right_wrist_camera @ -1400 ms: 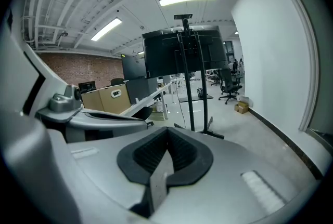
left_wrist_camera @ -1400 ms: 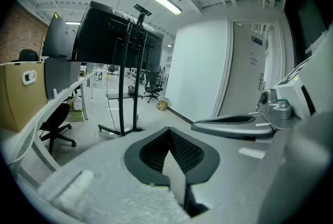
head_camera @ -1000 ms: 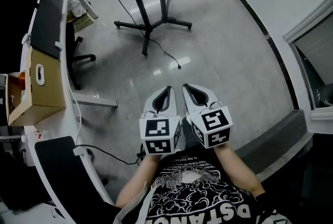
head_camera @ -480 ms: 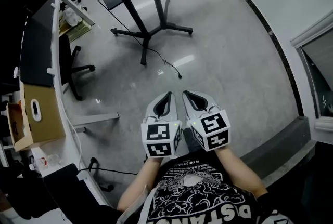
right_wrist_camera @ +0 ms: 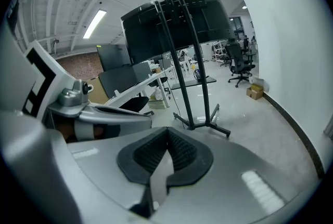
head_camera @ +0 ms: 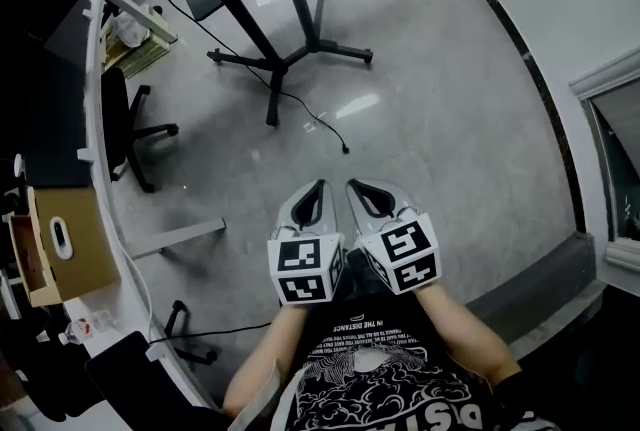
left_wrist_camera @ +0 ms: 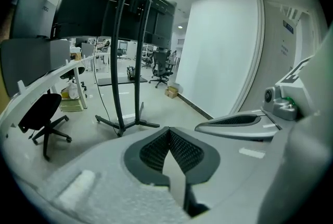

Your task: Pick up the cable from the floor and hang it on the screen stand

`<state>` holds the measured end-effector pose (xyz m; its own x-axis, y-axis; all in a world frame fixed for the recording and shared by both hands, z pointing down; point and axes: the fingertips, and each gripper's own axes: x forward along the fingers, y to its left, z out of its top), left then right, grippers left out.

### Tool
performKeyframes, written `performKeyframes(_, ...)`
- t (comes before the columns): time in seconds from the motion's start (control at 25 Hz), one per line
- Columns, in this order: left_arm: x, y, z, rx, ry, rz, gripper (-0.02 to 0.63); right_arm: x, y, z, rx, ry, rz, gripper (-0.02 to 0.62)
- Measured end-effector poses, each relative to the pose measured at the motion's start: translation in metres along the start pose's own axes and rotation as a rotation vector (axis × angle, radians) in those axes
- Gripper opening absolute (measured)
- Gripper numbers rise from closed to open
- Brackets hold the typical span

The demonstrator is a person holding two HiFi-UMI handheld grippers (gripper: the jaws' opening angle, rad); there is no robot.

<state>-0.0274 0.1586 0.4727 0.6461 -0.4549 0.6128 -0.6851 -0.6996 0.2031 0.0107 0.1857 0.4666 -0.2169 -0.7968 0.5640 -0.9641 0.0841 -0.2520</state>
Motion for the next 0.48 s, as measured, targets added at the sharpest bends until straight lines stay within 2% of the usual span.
performKeyframes(0.16,0.024,0.017,-0.005,-0.019,0.014,0.015,0.0,0.03,-0.009,-0.012,-0.011,0.037,0.02,0.005)
performKeyframes(0.48,0.083,0.058,-0.033,-0.09,0.06,-0.011,0.0,0.1,-0.027,-0.043,-0.047,0.14,0.029,0.005)
